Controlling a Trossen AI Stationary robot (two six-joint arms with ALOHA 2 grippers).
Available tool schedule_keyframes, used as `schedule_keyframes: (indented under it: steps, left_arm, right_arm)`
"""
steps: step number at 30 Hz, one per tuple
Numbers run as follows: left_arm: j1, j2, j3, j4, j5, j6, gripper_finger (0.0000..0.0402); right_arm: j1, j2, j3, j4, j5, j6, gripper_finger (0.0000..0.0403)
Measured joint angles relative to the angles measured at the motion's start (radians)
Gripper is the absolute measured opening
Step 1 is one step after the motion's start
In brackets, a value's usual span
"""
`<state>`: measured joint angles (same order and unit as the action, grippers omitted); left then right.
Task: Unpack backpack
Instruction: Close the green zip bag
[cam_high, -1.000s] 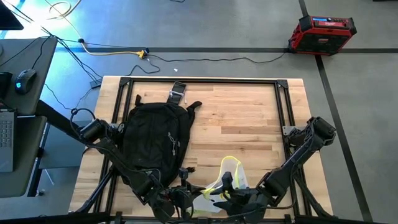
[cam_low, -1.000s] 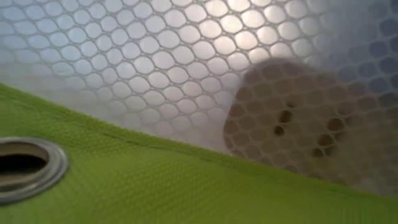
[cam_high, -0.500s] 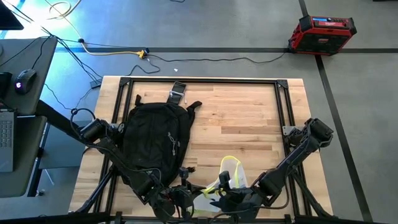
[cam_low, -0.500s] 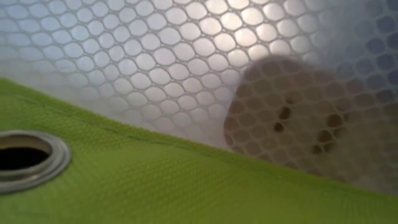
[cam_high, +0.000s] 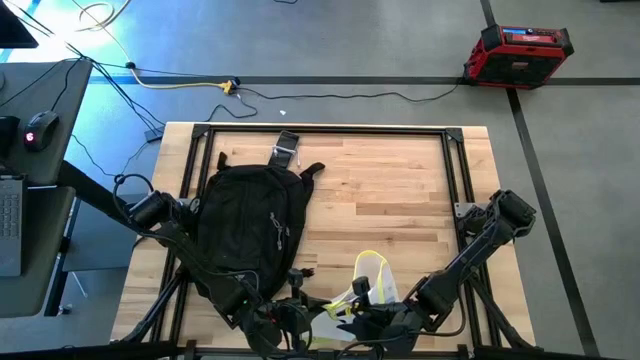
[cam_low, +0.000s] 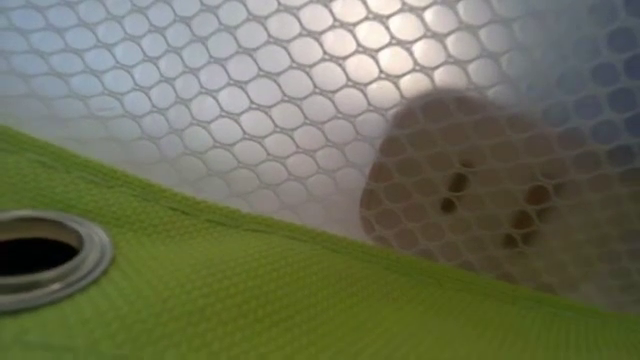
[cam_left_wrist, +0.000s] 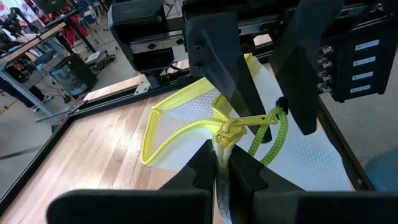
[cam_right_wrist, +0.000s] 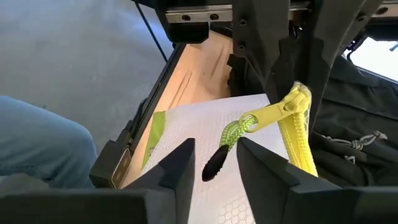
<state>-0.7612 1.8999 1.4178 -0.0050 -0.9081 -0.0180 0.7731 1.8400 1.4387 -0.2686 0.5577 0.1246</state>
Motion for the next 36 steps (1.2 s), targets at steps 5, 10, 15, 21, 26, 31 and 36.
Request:
schedule_keyframes:
  steps: [5, 10, 15, 21, 26, 31, 36]
  left_arm:
    - [-0.001, -0.001, 0.000, -0.022, 0.003, -0.007, 0.0000]
    - [-0.014, -0.001, 0.000, -0.032, 0.008, -0.005, 0.0000]
    - [-0.031, -0.001, 0.000, -0.002, -0.015, 0.028, 0.0000]
    - [-0.048, -0.001, 0.000, 0.028, -0.021, 0.072, 0.0000]
    - [-0.052, -0.001, 0.000, 0.028, -0.026, 0.075, 0.0000]
    - [-0.083, -0.011, 0.000, 0.027, -0.087, 0.103, 0.0000]
    - [-0.127, -0.030, 0.000, 0.028, -0.174, 0.119, 0.0000]
  right_arm:
    - [0.017, -0.025, 0.000, -0.005, 0.045, -0.015, 0.0020]
    - [0.056, -0.077, 0.000, -0.121, 0.127, 0.012, 0.0005]
    - [0.071, -0.094, 0.000, -0.330, 0.224, 0.146, 0.0003]
    - [0.084, -0.095, 0.002, -0.538, 0.255, 0.314, 0.0002]
    - [0.117, -0.095, 0.001, -0.632, 0.272, 0.402, 0.0001]
    - [0.167, -0.095, 0.001, -0.754, 0.272, 0.515, 0.0000]
    - [0.207, -0.095, 0.001, -0.940, 0.282, 0.684, 0.0000]
